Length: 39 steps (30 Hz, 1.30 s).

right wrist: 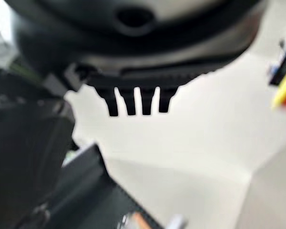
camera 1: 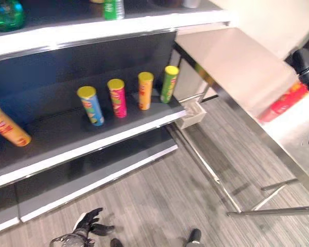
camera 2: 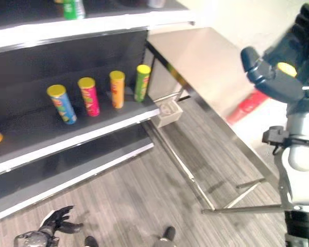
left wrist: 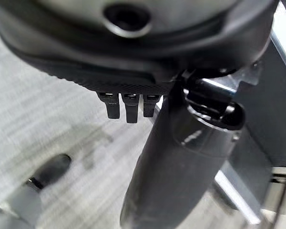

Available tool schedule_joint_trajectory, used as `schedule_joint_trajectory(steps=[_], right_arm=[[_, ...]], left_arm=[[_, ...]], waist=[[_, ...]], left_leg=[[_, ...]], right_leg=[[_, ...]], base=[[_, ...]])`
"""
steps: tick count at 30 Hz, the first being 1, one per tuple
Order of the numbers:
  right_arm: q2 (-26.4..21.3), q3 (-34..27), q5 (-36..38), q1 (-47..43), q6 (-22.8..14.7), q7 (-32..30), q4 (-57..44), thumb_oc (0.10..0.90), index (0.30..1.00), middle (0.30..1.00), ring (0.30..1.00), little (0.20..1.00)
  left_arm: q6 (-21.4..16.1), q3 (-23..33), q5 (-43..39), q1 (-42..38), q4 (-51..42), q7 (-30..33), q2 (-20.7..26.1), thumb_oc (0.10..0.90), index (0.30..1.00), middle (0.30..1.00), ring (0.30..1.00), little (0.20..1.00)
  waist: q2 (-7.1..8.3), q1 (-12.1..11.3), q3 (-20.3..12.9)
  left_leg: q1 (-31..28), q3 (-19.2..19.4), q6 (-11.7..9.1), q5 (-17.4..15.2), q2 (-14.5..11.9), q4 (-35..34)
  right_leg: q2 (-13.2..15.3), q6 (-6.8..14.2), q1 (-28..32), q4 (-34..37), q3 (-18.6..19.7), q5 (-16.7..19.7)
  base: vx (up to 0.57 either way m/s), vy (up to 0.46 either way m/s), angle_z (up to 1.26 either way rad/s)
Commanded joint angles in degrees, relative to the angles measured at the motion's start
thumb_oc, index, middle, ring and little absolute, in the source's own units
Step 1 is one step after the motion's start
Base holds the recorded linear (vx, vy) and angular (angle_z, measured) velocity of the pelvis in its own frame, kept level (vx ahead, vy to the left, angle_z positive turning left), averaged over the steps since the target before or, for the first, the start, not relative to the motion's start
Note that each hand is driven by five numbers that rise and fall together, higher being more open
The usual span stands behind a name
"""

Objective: Put the goods on the table back onto the shelves and tidy them up.

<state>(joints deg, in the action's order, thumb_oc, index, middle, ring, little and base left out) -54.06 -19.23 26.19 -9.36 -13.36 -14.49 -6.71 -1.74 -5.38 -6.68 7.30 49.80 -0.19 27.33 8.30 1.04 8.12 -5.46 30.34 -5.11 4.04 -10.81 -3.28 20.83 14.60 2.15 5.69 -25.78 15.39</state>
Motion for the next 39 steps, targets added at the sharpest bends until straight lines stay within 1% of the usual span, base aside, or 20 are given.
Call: schedule_joint_trajectory(steps=[1,2,5,7,8,10,11,12,13,14,16,17,18,21,26,32,34,36,38,39], right_arm=[[-5.2,-7.3,1.2,-6.5,-2.4,-1.5,0.3,0.8,0.9,0.9,0.9,0.9],[-5.7,-7.5,1.5,-6.3,-2.5,-1.5,0.5,0.8,0.9,0.9,0.9,0.9],[-8.7,-10.0,2.7,-5.7,-4.5,-2.1,0.5,0.8,0.9,0.9,0.9,0.9],[-9.2,-10.5,2.0,-5.4,-4.5,-2.6,0.9,0.8,0.9,0.9,0.9,0.9],[-9.3,-11.0,1.7,-4.8,-4.5,-2.9,1.0,0.8,0.9,0.9,0.9,0.9],[-9.2,-10.9,1.5,-5.1,-4.6,-3.3,1.5,0.8,0.9,0.9,0.9,0.9],[-9.7,-10.3,0.5,-5.7,-4.0,-3.5,1.7,0.8,0.9,0.9,0.9,0.9],[-10.0,-9.5,-0.4,-6.4,-3.8,-3.8,1.7,0.8,0.9,0.9,0.9,0.9],[-10.1,-8.9,-0.5,-7.0,-3.7,-3.7,2.0,0.8,0.9,0.9,0.9,0.9],[-10.2,-8.6,-0.1,-7.7,-3.8,-3.8,2.9,0.8,0.9,0.9,0.9,0.9],[-10.5,-7.2,-0.4,-9.5,-3.7,-4.6,5.0,0.8,0.9,0.9,0.9,0.9],[-11.0,-4.6,-0.9,-12.0,-3.7,-5.1,6.9,0.8,0.9,0.9,0.9,0.9],[-11.1,-2.4,-0.9,-14.0,-3.7,-5.1,8.1,0.8,0.9,0.9,0.9,0.9],[-10.0,1.4,-2.0,-16.9,-2.1,-4.8,10.1,0.8,0.9,0.9,0.9,0.9],[-8.4,5.0,-4.6,-19.4,-0.7,-5.1,11.2,0.8,0.9,0.9,0.9,0.9],[-7.8,8.2,-6.7,-21.5,0.4,-5.2,12.4,0.8,0.9,0.9,0.9,0.9],[-6.5,7.4,-7.9,-20.6,1.0,-5.0,12.2,0.8,0.9,0.9,0.9,0.9],[-6.6,6.2,-8.7,-20.2,1.3,-5.3,11.4,0.8,0.9,0.9,0.9,0.9],[-6.6,6.0,-8.7,-20.2,0.9,-5.7,11.7,0.8,0.9,0.9,0.9,0.9],[-6.7,5.3,-8.6,-19.3,0.9,-5.5,12.0,0.8,0.9,0.9,0.9,0.9]], left_arm=[[-1.8,-0.7,-0.5,-0.6,-1.1,0.0,-3.3,0.8,0.9,0.9,0.9,0.9],[-1.7,-0.7,-0.9,-0.7,-1.1,0.2,-3.4,0.8,0.9,0.9,0.9,0.9],[-1.5,-1.4,-1.5,-1.2,-1.5,0.1,-4.0,0.8,0.9,0.9,0.9,0.9],[-1.4,-1.2,-1.4,-1.7,-1.3,0.0,-4.3,0.8,0.9,0.9,0.9,0.9],[-1.3,-1.3,-1.3,-1.7,-1.2,0.0,-4.4,0.8,0.9,0.9,0.9,0.9],[-1.2,-1.4,-0.9,-1.9,-1.1,0.0,-4.6,0.8,0.9,0.9,0.9,0.9],[-1.3,-1.3,-0.9,-2.0,-1.5,-0.1,-4.3,0.8,0.9,0.9,0.9,0.9],[-1.4,-1.5,-0.7,-2.0,-1.6,0.0,-4.3,0.8,0.9,0.9,0.9,0.9],[-1.5,-1.7,-0.9,-2.2,-1.4,0.0,-4.7,0.8,0.9,0.9,0.9,0.9],[-1.6,-2.0,-1.1,-2.4,-1.1,0.2,-4.9,0.8,0.9,0.9,0.9,0.9],[-1.8,-3.1,-0.7,-2.6,-0.4,-0.1,-5.2,0.8,0.9,0.9,0.9,0.9],[-2.0,-4.0,-0.2,-2.8,0.1,0.0,-5.4,0.8,0.9,0.9,0.9,0.9],[-2.1,-4.1,-0.4,-2.5,0.3,0.2,-5.5,0.8,0.9,0.9,0.9,0.9],[-1.9,-4.3,-0.4,-2.2,0.9,0.2,-5.7,0.8,0.9,0.9,0.9,0.9],[-2.1,-5.2,0.2,-2.3,1.9,0.2,-5.9,0.8,0.9,0.9,0.9,0.9],[-2.2,-4.7,-0.2,-2.5,2.3,0.7,-6.3,0.8,0.9,0.9,0.9,0.9],[-1.9,-4.1,0.2,-2.1,2.5,0.6,-6.1,0.8,0.9,0.9,0.9,0.9],[-1.8,-3.7,0.6,-1.7,2.9,0.8,-5.9,0.8,0.9,0.9,0.9,0.9],[-1.7,-3.7,1.0,-1.6,3.2,0.8,-5.5,0.8,0.9,0.9,0.9,0.9],[-1.8,-3.8,1.6,-1.3,2.8,0.6,-5.3,0.8,0.9,0.9,0.9,0.9]], waist=[[-0.15,-2.0,-1.4],[-0.23,-1.8,-1.4],[-2.24,-0.6,-1.0],[-2.76,-0.4,-0.5],[-3.05,-0.4,-0.2],[-3.1,-0.6,0.4],[-2.88,-1.3,1.0],[-2.24,-2.3,1.7],[-1.9,-2.8,1.9],[-1.77,-3.0,1.8],[-1.93,-3.9,1.6],[-2.19,-5.0,1.7],[-2.67,-5.6,1.6],[-3.75,-5.3,0.5],[-4.1,-4.4,-1.2],[-4.25,-4.6,-1.0],[-4.63,-4.8,0.2],[-4.48,-4.4,1.8],[-5.02,-4.4,2.8],[-4.97,-4.6,2.5]], left_leg=[[0.8,-6.9,-3.4,-2.8,-3.7,-1.7],[0.7,-7.3,-4.0,-2.1,-4.8,-1.7],[1.8,-9.3,-6.4,3.4,-11.3,-0.4],[2.5,-9.5,-6.7,4.6,-12.9,1.7],[3.4,-9.8,-7.0,6.4,-13.9,3.5],[4.5,-9.8,-6.5,5.9,-13.7,5.9],[5.8,-12.8,-5.5,4.3,-11.8,8.1],[8.1,-17.6,-3.8,0.5,-7.9,9.7],[9.3,-21.2,-2.8,-1.4,-4.3,9.2],[9.5,-22.9,-2.5,-2.6,-2.0,8.3],[10.8,-25.3,-1.3,-2.9,2.4,6.5],[14.0,-28.4,-0.6,-1.9,6.7,5.3],[13.9,-30.3,-0.4,-2.0,7.9,3.6],[9.9,-31.6,0.5,-1.4,8.7,-0.1],[6.1,-28.6,1.2,-2.4,9.2,-1.7],[4.1,-25.6,2.8,-4.1,10.0,-1.7],[2.5,-24.6,4.4,-5.1,10.4,-1.7],[0.7,-24.2,5.7,-5.6,10.9,-1.7],[0.1,-24.2,6.1,-5.9,10.4,-1.7],[-0.6,-24.8,5.7,-7.1,10.4,-1.7]], right_leg=[[-3.5,0.4,0.2,-1.2,4.0,-6.2],[-4.7,0.3,0.5,-1.2,4.1,-7.4],[-12.4,-4.0,2.5,-0.7,3.9,-14.3],[-14.3,-5.3,3.4,-0.7,3.6,-16.0],[-15.1,-6.0,3.9,-0.7,3.3,-16.7],[-15.7,-6.9,4.1,-0.7,3.0,-17.7],[-15.9,-7.2,4.1,-0.7,3.8,-17.9],[-15.6,-7.4,4.0,-0.7,4.8,-17.8],[-15.5,-7.6,3.8,-0.7,5.4,-17.3],[-15.6,-7.4,3.8,-0.7,5.6,-17.2],[-15.5,-7.2,3.2,-0.7,6.4,-16.7],[-15.8,-7.1,2.7,-0.7,7.4,-16.4],[-16.2,-6.7,2.3,-0.7,8.6,-16.4],[-16.8,-6.9,3.0,-0.7,10.2,-16.6],[-15.1,-5.9,4.0,-0.7,12.1,-16.2],[-12.9,-4.6,3.0,-3.3,14.5,-15.5],[-11.3,-3.0,-1.2,-14.1,14.9,-15.6],[-9.8,-1.5,-5.2,-23.2,15.9,-11.7],[-8.9,-1.3,-8.0,-28.9,15.7,-10.8],[-7.0,-1.8,-8.6,-26.0,14.6,-11.5]], base=[[0.09,-0.371,-0.21],[0.06,-0.437,-0.17],[0.01,-0.465,0.19],[0.0,-0.304,0.15],[0.0,-0.222,0.07],[-0.02,-0.179,0.15],[-0.04,-0.169,0.13],[-0.03,-0.138,-0.01],[0.0,-0.102,-0.09],[0.03,-0.046,-0.28],[0.05,0.019,-0.46],[0.03,0.079,-0.46],[0.05,0.095,-0.48],[0.12,0.119,-0.8],[0.13,0.143,-0.31],[0.05,0.152,-0.38],[0.05,0.199,-0.47],[0.03,0.14,-0.41],[0.04,0.085,-0.27],[0.18,-0.054,-0.2]])
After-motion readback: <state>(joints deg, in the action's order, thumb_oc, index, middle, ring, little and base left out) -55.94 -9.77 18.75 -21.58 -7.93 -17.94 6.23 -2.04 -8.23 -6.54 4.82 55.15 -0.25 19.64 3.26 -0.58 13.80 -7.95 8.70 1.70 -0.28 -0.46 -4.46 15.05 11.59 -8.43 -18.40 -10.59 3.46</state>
